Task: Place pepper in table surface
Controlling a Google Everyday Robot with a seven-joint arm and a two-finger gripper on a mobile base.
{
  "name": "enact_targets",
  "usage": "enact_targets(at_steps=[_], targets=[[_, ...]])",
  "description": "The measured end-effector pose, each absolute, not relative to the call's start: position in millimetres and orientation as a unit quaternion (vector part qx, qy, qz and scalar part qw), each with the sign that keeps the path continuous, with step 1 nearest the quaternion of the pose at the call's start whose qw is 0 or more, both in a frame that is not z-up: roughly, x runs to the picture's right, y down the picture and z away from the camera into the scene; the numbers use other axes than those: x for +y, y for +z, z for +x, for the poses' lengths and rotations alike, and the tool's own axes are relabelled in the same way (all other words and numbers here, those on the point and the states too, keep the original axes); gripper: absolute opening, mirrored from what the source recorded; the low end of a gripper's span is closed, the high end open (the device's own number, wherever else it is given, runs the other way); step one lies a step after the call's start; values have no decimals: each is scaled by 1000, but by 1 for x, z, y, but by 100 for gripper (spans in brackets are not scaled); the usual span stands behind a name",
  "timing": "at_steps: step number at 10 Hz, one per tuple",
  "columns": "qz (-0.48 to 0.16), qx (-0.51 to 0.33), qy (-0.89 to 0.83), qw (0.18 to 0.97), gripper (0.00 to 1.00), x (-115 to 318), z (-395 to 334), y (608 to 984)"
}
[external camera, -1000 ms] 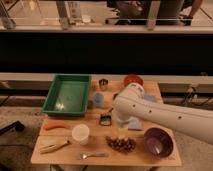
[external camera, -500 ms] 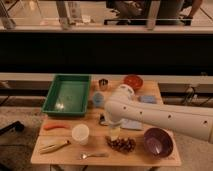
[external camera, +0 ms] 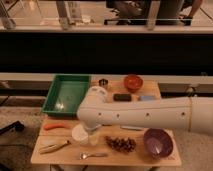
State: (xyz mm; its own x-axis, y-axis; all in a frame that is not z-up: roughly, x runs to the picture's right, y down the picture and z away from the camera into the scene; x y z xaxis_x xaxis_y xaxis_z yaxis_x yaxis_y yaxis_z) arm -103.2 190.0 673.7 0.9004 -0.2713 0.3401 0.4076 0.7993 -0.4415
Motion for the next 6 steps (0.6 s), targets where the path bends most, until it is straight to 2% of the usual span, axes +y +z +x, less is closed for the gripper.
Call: enact_targets(at_steps=[6], targets=[[-244,-138,-246,928,80,190,-230,662]])
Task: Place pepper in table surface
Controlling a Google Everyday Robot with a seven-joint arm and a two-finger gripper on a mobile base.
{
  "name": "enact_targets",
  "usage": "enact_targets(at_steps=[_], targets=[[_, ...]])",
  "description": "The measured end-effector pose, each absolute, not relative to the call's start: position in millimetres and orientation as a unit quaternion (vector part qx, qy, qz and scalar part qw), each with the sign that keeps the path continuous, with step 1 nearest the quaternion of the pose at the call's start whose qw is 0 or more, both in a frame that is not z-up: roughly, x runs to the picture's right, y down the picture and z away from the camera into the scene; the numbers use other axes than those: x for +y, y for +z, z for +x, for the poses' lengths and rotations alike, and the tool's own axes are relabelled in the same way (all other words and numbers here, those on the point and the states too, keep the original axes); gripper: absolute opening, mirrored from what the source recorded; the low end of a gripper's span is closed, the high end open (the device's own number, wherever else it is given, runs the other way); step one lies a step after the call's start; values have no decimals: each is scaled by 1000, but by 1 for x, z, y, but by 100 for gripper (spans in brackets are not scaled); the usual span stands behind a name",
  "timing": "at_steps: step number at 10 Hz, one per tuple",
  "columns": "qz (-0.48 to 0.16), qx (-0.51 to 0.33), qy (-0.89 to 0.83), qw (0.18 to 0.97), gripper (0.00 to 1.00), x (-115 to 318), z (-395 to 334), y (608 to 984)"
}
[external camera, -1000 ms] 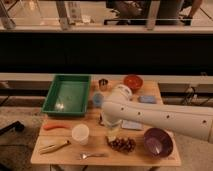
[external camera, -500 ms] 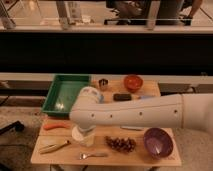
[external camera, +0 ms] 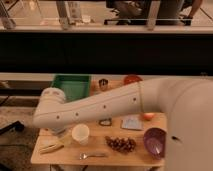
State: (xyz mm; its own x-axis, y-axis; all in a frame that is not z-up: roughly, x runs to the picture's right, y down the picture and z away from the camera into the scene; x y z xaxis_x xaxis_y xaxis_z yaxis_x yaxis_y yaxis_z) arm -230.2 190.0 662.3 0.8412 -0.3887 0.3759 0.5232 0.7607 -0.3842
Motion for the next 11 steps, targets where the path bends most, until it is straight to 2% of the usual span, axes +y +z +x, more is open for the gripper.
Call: enact_targets(at_steps=[3,11], targets=[[-245,-142,-256,924,80,192,-271,675],[-248,-213,-235,915,80,184,-293,735]])
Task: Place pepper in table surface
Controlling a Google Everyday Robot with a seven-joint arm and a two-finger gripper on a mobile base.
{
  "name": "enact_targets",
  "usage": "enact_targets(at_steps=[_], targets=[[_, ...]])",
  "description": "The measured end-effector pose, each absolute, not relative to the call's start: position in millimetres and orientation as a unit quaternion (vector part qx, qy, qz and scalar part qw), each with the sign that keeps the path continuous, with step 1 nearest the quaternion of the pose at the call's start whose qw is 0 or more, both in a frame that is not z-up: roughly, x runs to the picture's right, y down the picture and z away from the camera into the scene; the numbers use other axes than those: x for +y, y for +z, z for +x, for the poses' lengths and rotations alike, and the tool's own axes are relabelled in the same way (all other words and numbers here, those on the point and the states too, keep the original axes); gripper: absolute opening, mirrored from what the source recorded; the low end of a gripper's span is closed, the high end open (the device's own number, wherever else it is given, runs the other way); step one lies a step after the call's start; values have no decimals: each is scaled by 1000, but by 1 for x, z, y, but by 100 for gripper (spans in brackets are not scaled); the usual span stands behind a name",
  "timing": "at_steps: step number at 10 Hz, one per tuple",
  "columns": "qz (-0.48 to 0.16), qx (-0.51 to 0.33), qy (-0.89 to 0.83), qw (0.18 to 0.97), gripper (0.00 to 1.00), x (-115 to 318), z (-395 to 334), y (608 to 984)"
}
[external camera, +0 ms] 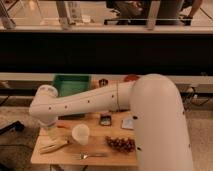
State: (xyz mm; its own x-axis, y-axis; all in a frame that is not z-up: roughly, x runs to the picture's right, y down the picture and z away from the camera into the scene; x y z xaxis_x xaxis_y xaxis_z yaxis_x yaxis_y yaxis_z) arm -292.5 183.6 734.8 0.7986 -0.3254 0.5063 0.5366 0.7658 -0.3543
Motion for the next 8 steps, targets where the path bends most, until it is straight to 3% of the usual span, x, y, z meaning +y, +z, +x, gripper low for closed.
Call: enact_targets(at_steps=[8], targets=[[-273,-213,-243,906,80,200,-310,783]])
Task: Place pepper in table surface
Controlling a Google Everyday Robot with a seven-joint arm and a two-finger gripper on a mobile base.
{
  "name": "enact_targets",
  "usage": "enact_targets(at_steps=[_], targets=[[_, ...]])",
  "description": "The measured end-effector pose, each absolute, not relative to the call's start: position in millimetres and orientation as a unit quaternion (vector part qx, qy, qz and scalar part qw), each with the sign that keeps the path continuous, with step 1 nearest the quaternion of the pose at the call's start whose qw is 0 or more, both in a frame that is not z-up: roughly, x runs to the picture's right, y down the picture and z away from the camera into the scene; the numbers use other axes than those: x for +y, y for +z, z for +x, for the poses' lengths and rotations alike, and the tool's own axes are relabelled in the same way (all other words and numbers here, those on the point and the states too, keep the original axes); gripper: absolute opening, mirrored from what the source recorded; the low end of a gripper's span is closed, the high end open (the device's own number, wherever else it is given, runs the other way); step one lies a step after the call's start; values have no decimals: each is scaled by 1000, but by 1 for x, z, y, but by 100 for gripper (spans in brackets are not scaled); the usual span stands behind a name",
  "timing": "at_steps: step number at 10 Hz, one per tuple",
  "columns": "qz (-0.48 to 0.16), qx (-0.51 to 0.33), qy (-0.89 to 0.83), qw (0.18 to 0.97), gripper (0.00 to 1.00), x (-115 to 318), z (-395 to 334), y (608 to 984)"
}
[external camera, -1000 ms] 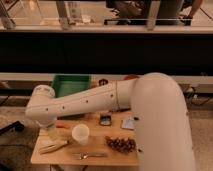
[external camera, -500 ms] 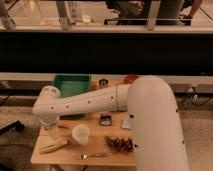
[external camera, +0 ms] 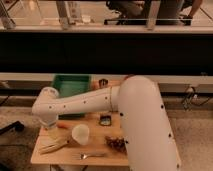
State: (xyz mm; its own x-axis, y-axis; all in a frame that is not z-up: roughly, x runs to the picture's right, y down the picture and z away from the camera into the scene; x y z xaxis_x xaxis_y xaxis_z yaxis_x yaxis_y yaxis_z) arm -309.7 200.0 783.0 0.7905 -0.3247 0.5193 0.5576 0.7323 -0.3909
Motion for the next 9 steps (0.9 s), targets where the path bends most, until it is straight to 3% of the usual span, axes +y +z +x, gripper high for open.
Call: enact_targets(at_steps=[6,9], targets=[[-291,-199,-235,906,80,201,-303,818],[-290,-196,-224,909,74,196,-288,831]])
